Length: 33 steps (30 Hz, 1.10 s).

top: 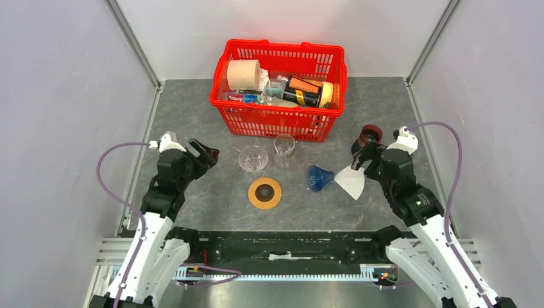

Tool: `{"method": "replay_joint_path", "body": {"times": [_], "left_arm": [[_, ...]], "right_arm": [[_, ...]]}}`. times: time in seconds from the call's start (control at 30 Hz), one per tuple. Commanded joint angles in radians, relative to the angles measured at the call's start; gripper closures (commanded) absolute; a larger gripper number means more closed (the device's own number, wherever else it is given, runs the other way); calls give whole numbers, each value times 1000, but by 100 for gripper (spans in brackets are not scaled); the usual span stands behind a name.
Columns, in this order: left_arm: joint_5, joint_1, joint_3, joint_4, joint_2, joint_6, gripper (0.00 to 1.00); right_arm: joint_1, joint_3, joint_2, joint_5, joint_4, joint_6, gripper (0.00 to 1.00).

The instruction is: Place the coffee filter in the dripper

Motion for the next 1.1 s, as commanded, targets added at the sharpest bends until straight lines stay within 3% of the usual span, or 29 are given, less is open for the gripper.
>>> {"method": "replay_joint_path", "body": {"times": [0.0,0.23,0.33,0.43,0.57,0.7,0.93,1.07], "left_arm": [[-23,-1,-15,88,-35,-31,9],[36,-1,-38,138,1,-30,8],[67,-1,-44,161,13,-26,7],[71,-1,-65,178,16,-31,7],[84,-1,-63,178,30,-34,7],[89,-1,-68,181,28,-35,7],[96,-1,-66,179,40,-32,7],[90,-1,-65,172,38,-28,7]], "right_arm": [[-2,-5,18,13,77,-20,1],[-1,-13,42,-96,88,-86,1],[-1,-3,80,-223,95,-85,1],[0,42,172,-354,64,-76,1],[18,87,303,-415,45,-68,1],[124,112,407,-329,62,-71,1],[373,191,578,112,48,-86,5],[427,226,673,193,49,-91,5]]}}
